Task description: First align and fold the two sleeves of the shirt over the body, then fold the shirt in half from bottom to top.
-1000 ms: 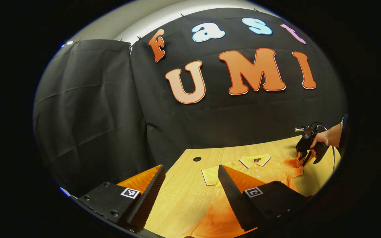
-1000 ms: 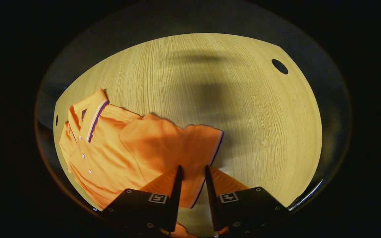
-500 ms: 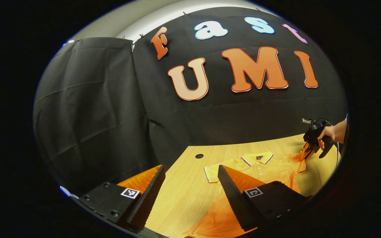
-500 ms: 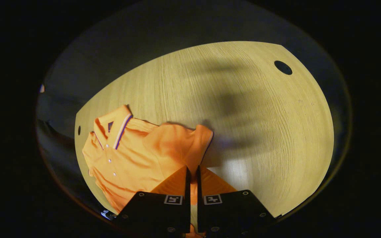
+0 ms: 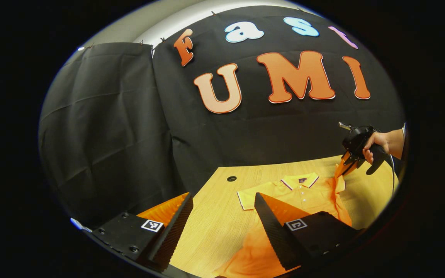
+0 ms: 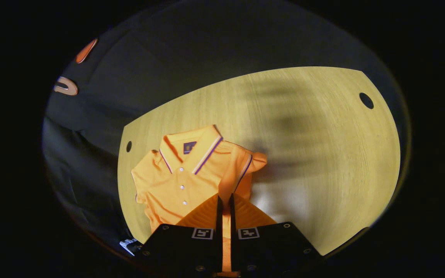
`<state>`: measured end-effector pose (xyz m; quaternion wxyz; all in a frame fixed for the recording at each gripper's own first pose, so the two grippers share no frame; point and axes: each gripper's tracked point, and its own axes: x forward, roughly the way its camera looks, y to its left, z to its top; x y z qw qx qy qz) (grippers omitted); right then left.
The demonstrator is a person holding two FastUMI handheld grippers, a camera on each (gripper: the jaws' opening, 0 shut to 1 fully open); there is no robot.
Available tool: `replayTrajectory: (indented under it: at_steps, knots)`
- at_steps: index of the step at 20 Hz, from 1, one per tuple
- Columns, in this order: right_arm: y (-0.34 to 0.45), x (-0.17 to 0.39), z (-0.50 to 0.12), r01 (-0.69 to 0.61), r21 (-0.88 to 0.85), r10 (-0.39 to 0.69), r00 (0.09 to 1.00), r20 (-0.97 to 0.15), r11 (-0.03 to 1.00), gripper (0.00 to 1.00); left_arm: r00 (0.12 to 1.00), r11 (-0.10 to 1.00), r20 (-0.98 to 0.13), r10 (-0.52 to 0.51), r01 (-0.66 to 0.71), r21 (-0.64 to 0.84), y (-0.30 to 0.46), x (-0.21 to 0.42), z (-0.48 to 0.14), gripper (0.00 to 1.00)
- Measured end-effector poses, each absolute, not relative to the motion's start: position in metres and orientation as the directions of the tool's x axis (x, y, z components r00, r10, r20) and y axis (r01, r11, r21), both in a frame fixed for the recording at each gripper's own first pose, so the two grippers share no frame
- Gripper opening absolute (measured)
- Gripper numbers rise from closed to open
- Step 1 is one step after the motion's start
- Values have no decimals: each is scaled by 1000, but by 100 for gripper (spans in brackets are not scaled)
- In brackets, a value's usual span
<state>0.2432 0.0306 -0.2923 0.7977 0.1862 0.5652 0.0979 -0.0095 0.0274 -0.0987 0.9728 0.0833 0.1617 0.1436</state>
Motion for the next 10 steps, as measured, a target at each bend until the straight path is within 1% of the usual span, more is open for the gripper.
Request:
replayTrajectory:
  at_steps: [2,4,5,6,7,8,9,10]
  knots:
    - [51,246,-284,57,463,417,349,-839,884,9,903,943,-294,314,-260,207,30,-13,-101,99]
    - [63,242,-282,57,500,456,333,-826,864,8,898,941,-296,324,-272,202,34,-15,-102,99]
    - [64,241,-282,47,504,463,330,-823,862,17,895,939,-300,331,-280,200,36,-16,-103,99]
    - [66,243,-282,34,509,471,331,-818,860,22,891,937,-304,337,-286,200,39,-18,-106,99]
    - [67,243,-279,21,519,483,336,-809,854,23,888,935,-307,343,-292,199,42,-18,-107,99]
    - [70,242,-271,5,538,502,349,-791,843,27,886,935,-310,346,-297,195,43,-17,-108,99]
    - [72,244,-262,-8,549,514,365,-776,836,37,884,935,-313,347,-301,187,44,-15,-108,99]
    - [71,244,-255,-17,555,519,380,-766,831,40,883,937,-319,344,-303,173,45,-14,-109,99]
